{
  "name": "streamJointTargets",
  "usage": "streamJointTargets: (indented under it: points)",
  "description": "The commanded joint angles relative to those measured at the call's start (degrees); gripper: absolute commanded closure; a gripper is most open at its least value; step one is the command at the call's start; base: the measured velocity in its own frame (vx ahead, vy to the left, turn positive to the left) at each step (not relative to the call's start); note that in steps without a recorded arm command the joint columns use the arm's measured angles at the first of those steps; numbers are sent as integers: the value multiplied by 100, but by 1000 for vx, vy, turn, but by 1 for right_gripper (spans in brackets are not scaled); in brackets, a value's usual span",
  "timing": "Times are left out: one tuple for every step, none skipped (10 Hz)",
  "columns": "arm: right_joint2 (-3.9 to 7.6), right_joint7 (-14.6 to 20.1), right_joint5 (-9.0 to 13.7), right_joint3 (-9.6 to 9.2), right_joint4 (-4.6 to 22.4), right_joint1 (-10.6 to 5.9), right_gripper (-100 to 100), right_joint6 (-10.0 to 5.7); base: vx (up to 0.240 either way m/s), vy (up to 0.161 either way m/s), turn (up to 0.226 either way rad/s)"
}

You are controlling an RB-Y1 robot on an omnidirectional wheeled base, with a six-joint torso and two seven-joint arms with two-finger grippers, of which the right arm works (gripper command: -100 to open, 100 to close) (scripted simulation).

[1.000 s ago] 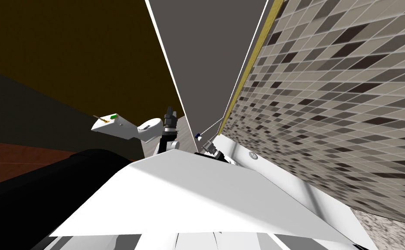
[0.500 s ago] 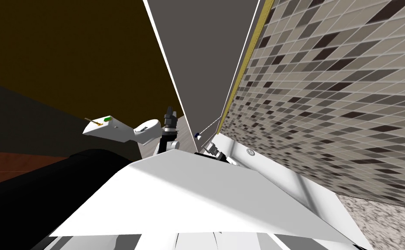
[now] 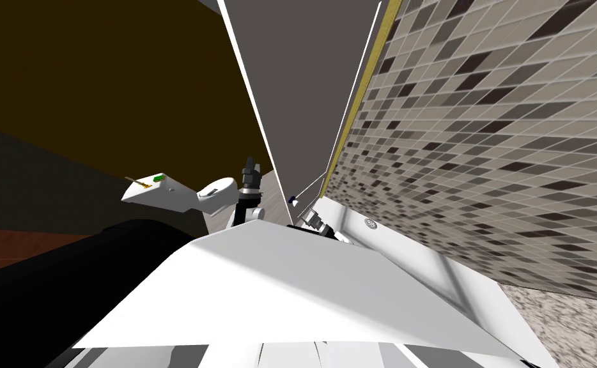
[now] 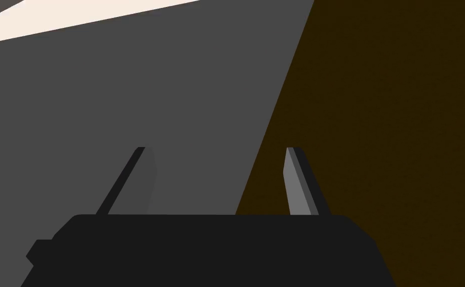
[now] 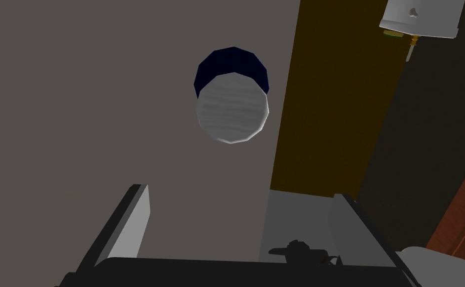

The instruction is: Push the door open

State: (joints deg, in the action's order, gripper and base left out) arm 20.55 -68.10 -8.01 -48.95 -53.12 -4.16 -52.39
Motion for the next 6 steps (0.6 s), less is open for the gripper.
streamJointTargets:
  points:
    - [-55, -24, -5, 18, 11, -7, -100, 38, 103, 160, 36]
    - [-75, -32, -6, 25, 22, -10, -100, 48, 105, 151, 27]
    - [-115, -48, -9, 39, 43, -17, -100, 67, 121, 163, 27]
    - [-151, -62, -12, 51, 62, -23, -100, 85, 138, 182, 24]
    - [-180, -73, -14, 61, 77, -27, -100, 99, 138, 197, 11]
    - [-170, -66, -12, 56, 99, -33, -100, 71, 61, 92, -7]
